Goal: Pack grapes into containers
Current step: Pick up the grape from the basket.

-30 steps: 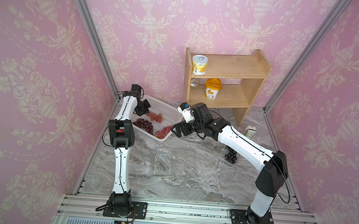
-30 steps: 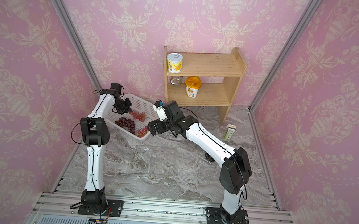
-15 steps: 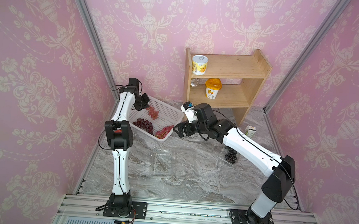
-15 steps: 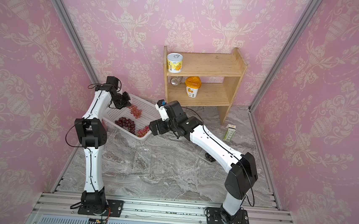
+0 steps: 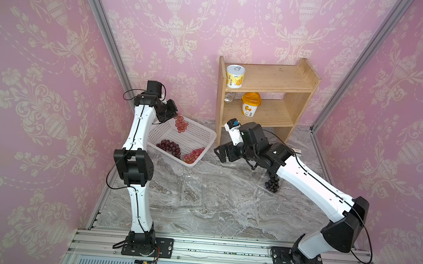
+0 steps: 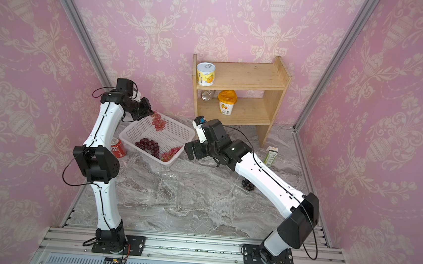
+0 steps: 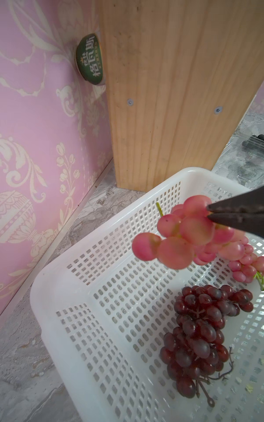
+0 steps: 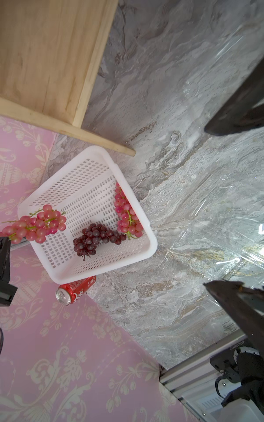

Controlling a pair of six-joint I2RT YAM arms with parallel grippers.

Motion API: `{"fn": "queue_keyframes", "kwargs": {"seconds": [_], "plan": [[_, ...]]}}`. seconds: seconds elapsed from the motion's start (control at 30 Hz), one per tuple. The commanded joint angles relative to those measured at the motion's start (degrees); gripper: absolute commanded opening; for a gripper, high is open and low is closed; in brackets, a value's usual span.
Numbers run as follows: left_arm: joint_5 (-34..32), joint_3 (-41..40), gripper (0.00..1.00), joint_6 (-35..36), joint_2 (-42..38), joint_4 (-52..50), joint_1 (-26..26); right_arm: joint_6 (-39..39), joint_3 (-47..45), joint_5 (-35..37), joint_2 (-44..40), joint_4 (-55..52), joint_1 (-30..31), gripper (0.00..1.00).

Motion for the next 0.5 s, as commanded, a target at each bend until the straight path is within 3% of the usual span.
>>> {"fn": "queue_keyframes", "kwargs": {"seconds": [0.0,0.47], "plan": [[1.82,-3.07,0.00,-0.27,-5.91,-0.27,-1.07,0.90,-2.39,4.82,-4.08,-4.03,-0.64,1.00],[1.23,-15.47,0.00,-0.17,-21.58,-0.53,-9.38,8.36,-12.02,8.82,-17.04,-9.81,-11.52,1.00]]}}
